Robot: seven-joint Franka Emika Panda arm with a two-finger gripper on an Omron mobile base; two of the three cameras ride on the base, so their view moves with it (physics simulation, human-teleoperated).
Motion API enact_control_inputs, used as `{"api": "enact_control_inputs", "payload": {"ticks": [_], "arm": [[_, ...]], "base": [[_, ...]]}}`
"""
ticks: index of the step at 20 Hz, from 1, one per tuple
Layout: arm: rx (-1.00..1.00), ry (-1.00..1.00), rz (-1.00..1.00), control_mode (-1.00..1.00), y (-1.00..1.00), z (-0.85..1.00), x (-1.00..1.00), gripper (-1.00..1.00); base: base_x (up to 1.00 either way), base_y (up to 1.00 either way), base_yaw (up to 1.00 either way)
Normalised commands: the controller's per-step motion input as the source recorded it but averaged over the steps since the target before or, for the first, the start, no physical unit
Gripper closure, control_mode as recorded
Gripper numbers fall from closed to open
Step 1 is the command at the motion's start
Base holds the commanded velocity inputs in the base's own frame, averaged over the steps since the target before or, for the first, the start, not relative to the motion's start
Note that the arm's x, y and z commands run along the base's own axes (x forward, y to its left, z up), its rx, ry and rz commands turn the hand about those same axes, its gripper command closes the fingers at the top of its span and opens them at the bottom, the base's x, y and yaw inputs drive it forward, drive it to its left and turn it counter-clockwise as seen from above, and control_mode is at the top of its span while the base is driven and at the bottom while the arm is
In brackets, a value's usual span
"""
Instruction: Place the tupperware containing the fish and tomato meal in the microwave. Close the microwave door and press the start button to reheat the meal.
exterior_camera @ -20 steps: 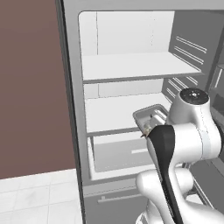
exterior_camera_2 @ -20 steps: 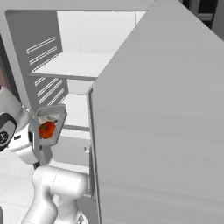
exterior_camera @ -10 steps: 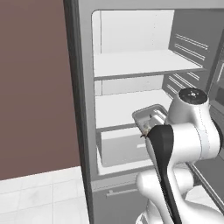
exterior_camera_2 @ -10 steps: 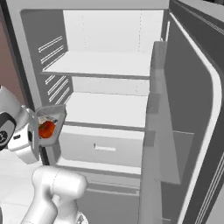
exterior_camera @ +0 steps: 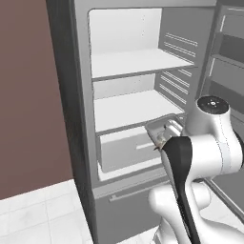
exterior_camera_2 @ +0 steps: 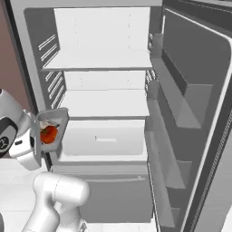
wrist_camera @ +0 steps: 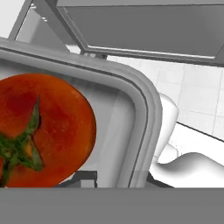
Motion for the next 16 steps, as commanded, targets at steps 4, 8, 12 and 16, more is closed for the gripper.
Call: {"api": "enact_control_inputs", "payload": {"ticks": [4, 8, 12, 16], "arm": [[0.00, 0.00, 0.00, 1.00, 0.00, 0.00, 0.00, 1.00], [0.00, 0.00, 0.00, 1.00, 0.00, 0.00, 0.00, 1.00], [0.00, 0.00, 0.00, 1.00, 0.00, 0.00, 0.00, 1.00], [0.00, 0.00, 0.00, 1.00, 0.00, 0.00, 0.00, 1.00]], "base": [[-0.54, 0.51, -0.44], [-0.50, 0.53, -0.51], [-0.50, 0.54, -0.57], [-0.47, 0.44, -0.60]]}}
